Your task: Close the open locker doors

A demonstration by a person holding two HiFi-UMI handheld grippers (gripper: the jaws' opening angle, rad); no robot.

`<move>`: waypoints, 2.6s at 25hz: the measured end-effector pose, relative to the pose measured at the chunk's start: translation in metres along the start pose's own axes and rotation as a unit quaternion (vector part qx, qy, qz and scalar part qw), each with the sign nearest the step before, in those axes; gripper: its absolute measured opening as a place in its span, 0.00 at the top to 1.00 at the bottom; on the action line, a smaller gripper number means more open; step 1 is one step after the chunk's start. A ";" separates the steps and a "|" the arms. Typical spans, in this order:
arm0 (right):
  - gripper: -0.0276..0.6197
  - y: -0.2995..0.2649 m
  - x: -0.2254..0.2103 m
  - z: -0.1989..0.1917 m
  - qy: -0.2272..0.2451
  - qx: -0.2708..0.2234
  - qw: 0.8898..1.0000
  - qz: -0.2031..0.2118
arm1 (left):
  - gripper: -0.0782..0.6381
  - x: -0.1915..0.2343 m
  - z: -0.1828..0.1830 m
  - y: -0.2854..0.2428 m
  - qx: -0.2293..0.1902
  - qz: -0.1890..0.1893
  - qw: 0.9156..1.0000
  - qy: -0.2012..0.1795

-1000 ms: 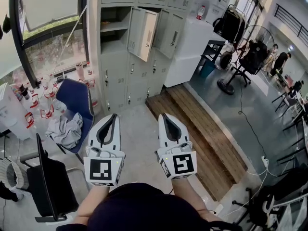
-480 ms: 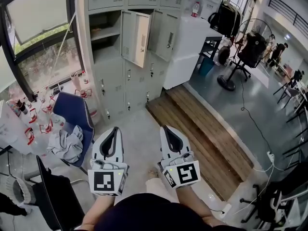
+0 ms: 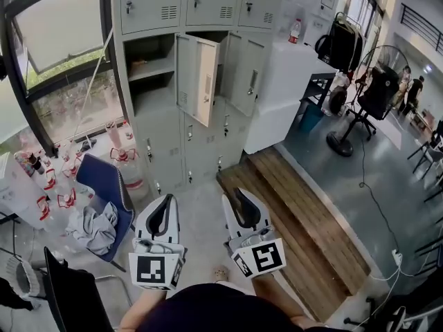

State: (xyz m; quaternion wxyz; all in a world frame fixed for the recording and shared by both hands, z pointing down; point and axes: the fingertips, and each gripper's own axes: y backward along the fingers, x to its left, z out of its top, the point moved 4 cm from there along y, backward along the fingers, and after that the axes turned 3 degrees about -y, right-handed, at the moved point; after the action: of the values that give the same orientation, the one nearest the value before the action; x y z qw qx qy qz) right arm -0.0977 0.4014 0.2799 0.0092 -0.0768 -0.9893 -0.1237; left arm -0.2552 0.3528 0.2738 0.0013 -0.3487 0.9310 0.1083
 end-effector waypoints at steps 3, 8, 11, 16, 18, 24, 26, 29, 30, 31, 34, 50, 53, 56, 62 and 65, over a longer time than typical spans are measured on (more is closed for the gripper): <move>0.80 -0.022 -0.033 0.000 -0.007 -0.004 1.000 0.016 | 0.89 -0.006 -0.002 -0.033 0.003 0.019 1.000 -0.004; 0.74 -0.052 -0.081 -0.014 -0.020 0.001 0.999 0.040 | 0.89 -0.015 -0.014 -0.079 0.008 0.046 0.999 -0.007; 0.73 -0.069 -0.106 -0.024 -0.037 0.008 0.998 0.057 | 0.89 -0.020 -0.021 -0.101 0.006 0.065 0.998 -0.005; 0.73 -0.089 -0.138 -0.040 -0.049 0.022 0.996 0.072 | 0.89 -0.026 -0.030 -0.129 0.010 0.092 0.996 -0.010; 0.73 -0.095 -0.148 -0.045 -0.054 0.024 0.995 0.078 | 0.89 -0.028 -0.033 -0.138 0.011 0.100 0.995 -0.013; 0.73 -0.108 -0.164 -0.058 -0.067 0.030 0.993 0.089 | 0.89 -0.031 -0.043 -0.154 0.019 0.114 0.993 -0.012; 0.73 -0.114 -0.165 -0.062 -0.069 0.035 0.993 0.094 | 0.89 -0.029 -0.045 -0.157 0.022 0.118 0.993 -0.015; 0.73 -0.125 -0.166 -0.067 -0.070 0.038 0.992 0.101 | 0.89 -0.023 -0.050 -0.164 0.026 0.123 0.992 -0.013; 0.73 -0.130 -0.167 -0.068 -0.070 0.038 0.991 0.103 | 0.89 -0.021 -0.052 -0.168 0.027 0.123 0.992 -0.011; 0.73 -0.135 -0.168 -0.069 -0.070 0.038 0.991 0.105 | 0.89 -0.019 -0.054 -0.172 0.028 0.121 0.992 -0.010; 0.73 -0.153 -0.175 -0.073 -0.070 0.030 0.991 0.108 | 0.89 -0.012 -0.061 -0.190 0.029 0.115 0.993 -0.012; 0.73 -0.311 -0.234 -0.098 -0.045 0.021 0.990 0.133 | 0.89 0.073 -0.089 -0.337 0.016 0.102 0.995 -0.017; 0.73 -0.335 -0.242 -0.104 -0.044 0.025 0.990 0.134 | 0.89 0.087 -0.095 -0.355 0.026 0.097 0.995 -0.014; 0.73 -0.356 -0.246 -0.111 -0.047 0.034 0.989 0.135 | 0.89 0.102 -0.102 -0.372 0.032 0.093 0.995 -0.009; 0.73 -0.386 -0.254 -0.125 -0.052 0.050 0.987 0.141 | 0.89 0.123 -0.110 -0.409 0.030 0.070 0.997 -0.003; 0.73 -0.395 -0.256 -0.130 -0.056 0.050 0.986 0.148 | 0.89 0.127 -0.115 -0.424 0.031 0.053 0.998 0.001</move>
State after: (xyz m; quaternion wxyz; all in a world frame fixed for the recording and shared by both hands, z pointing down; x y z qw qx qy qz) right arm 0.0939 -0.0468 0.3007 -0.0244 -0.2287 -0.9709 -0.0669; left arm -0.0674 -0.0645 0.2912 0.0055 -0.2986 0.9511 0.0792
